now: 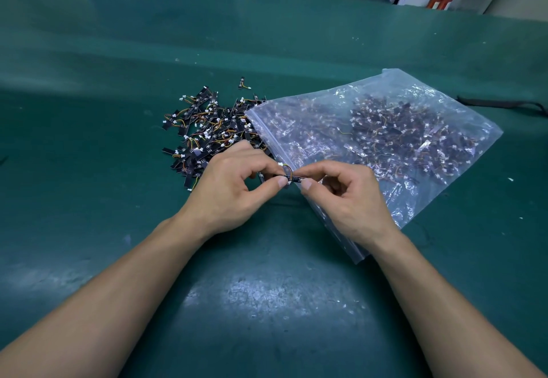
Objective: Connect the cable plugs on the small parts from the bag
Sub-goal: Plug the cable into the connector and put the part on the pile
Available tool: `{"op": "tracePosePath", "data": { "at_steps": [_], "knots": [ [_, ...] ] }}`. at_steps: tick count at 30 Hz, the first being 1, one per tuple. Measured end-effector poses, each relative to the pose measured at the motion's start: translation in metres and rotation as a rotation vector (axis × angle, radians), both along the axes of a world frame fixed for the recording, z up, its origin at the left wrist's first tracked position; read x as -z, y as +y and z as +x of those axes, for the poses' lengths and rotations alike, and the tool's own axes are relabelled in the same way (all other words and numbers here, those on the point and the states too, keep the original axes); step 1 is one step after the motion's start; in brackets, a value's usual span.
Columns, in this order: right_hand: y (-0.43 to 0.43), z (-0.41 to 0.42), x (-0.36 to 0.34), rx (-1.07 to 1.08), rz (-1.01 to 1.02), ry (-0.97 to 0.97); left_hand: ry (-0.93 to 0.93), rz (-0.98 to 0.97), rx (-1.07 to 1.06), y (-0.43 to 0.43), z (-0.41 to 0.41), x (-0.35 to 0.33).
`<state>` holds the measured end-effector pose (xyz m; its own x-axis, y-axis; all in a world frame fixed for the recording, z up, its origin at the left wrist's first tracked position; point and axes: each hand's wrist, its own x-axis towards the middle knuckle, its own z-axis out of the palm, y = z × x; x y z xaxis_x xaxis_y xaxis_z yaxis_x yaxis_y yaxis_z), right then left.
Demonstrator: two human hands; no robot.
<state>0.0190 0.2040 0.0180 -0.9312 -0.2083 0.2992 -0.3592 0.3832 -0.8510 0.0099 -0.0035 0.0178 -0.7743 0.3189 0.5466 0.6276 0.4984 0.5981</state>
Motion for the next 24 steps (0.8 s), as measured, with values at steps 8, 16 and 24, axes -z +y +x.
{"op": "tracePosePath", "data": {
  "at_steps": [8, 16, 24],
  "knots": [
    [-0.0016, 0.0014, -0.0006, -0.007, 0.010, -0.004, -0.044, 0.016, 0.026, -0.0006, 0.0024, -0.0005],
    [-0.0017, 0.0012, 0.0014, -0.006, -0.014, 0.006, -0.029, 0.016, -0.004, -0.0012, 0.0002, -0.0010],
    [-0.0018, 0.0005, 0.0013, 0.024, -0.001, 0.028, -0.064, 0.036, 0.024, 0.0002, 0.0013, 0.0006]
  ]
}}
